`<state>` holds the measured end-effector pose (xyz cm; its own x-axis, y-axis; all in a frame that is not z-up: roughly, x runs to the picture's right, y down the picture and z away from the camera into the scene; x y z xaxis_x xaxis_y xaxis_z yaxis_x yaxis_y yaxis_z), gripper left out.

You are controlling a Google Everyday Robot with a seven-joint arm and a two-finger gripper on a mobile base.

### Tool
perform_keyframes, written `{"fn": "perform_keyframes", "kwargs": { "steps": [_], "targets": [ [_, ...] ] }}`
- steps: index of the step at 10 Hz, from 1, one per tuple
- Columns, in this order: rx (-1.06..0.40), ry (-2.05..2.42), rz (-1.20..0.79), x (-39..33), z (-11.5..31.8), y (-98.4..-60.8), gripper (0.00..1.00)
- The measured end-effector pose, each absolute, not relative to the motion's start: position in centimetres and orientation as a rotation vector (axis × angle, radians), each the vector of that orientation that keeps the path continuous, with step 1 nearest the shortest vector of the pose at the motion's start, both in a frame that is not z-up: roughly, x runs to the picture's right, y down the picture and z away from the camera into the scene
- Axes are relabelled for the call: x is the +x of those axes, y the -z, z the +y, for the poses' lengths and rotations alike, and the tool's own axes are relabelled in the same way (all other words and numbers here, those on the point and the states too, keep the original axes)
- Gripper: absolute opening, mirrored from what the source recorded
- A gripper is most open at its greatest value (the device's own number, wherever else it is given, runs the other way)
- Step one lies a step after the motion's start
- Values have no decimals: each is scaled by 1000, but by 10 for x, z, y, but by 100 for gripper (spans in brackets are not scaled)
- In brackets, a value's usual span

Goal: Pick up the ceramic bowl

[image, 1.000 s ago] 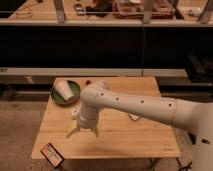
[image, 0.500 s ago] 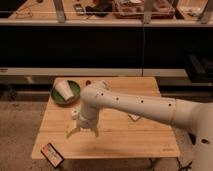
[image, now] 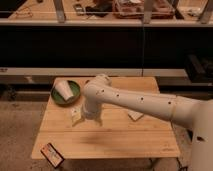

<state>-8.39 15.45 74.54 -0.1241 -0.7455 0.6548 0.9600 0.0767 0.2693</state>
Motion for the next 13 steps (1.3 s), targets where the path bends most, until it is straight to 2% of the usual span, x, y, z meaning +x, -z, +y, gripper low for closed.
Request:
{"fn": "perform_keyframes", "kwargs": {
  "steps": [2,5,10,13],
  "targets": [
    [-220,1523,-592,-58,88,-795,80],
    [-39,1547,-455,-50,27,-819,80],
    [-35,1555,-456,-50,24,-820,80],
    [-13,1541,-573,-70,14,-828,80]
  ]
}}
